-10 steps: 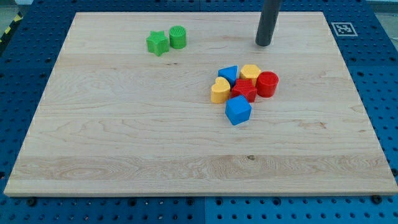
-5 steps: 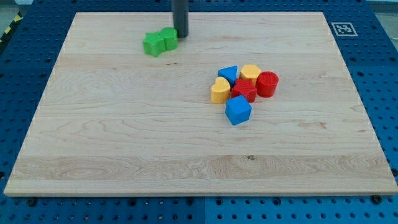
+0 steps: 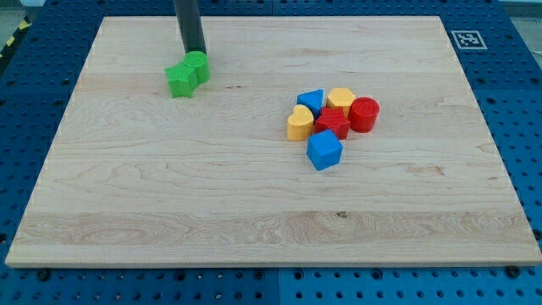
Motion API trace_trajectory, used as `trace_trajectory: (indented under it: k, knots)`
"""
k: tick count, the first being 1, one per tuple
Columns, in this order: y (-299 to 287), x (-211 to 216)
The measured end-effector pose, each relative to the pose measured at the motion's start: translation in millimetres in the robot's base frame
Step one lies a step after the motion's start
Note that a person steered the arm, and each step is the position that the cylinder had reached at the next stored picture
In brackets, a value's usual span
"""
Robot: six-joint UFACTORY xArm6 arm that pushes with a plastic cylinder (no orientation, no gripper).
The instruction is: Separate the green star from the green circle
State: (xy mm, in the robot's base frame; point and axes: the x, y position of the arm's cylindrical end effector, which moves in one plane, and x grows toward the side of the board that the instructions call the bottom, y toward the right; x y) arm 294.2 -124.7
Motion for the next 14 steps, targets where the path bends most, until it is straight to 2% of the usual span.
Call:
trace_trajectory:
  k: [2, 3, 4, 5, 7, 8, 11, 13, 14]
  knots:
    - [22, 21]
    - [10, 25]
    - [-29, 37]
    - [-27, 74]
    - [-24, 70]
    - [19, 70]
    - [19, 36]
    - [39, 88]
    - [76, 85]
